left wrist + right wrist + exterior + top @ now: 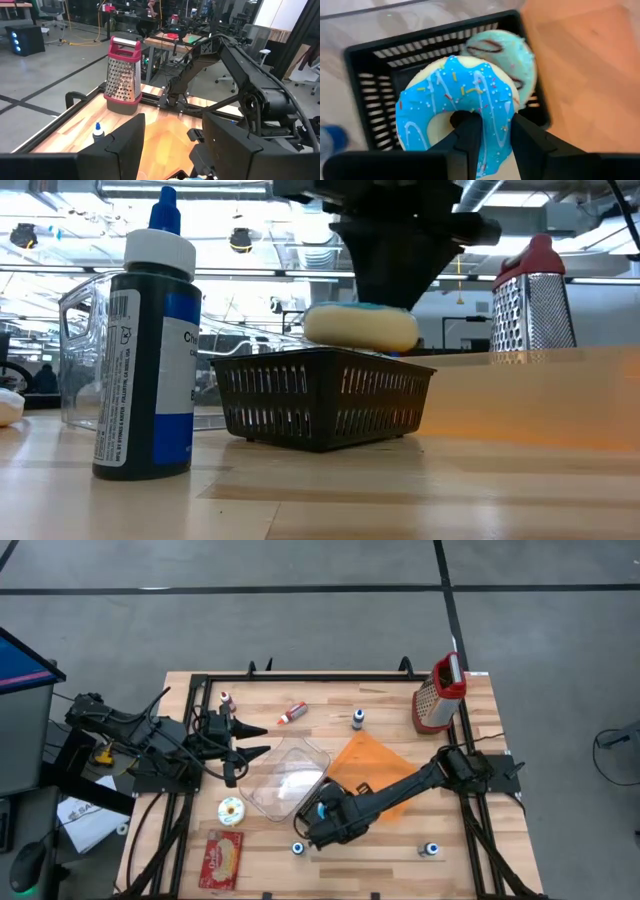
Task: Pick & Place Food Item
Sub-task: Put the blue donut into the black bin
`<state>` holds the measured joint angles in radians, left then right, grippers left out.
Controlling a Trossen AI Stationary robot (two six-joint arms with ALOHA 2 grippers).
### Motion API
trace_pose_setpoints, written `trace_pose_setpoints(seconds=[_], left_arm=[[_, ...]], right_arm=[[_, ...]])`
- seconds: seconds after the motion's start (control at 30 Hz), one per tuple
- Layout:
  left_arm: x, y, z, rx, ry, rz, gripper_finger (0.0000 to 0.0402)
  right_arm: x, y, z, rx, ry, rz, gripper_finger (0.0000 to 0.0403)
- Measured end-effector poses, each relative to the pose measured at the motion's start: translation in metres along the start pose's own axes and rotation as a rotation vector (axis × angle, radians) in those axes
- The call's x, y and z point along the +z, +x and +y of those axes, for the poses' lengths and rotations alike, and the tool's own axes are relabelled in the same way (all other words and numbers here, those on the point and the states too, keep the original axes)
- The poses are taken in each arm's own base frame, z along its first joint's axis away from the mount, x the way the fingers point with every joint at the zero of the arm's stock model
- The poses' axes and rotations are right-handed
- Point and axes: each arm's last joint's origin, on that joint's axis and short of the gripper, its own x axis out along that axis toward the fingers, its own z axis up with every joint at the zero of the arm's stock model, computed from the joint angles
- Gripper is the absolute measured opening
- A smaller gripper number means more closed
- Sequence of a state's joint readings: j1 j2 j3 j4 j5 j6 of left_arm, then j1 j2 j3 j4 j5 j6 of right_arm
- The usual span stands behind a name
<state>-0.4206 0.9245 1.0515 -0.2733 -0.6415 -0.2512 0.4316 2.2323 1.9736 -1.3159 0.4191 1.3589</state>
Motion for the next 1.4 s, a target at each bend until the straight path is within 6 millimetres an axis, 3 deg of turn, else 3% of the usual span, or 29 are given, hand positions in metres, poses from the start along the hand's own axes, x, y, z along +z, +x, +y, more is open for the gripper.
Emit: trace_pose_setpoints(seconds=[0.53,0.77,1.03,1.4], left_arm=[[0.0,0.0,0.0,0.001,-0.014,0.002,0.0195],[0.0,0.0,0.0,0.001,-0.013,0.003,0.0195],[-0.002,0.0,0.0,-0.006,-0.006,0.021,0.0195],[-0.004,0.0,0.001,-0.01,0.005,0.037,0.0195]], right_arm=[[0.01,0.017,0.007,0.019,0.034,-0.012,0.0093],[0.002,0.036,0.012,-0.013,-0.018,0.04,0.0094],[0.001,0.036,0.014,-0.001,-0.029,0.054,0.0096],[-0.005,0.027,0.01,-0.054,0.018,0.062,0.0178]])
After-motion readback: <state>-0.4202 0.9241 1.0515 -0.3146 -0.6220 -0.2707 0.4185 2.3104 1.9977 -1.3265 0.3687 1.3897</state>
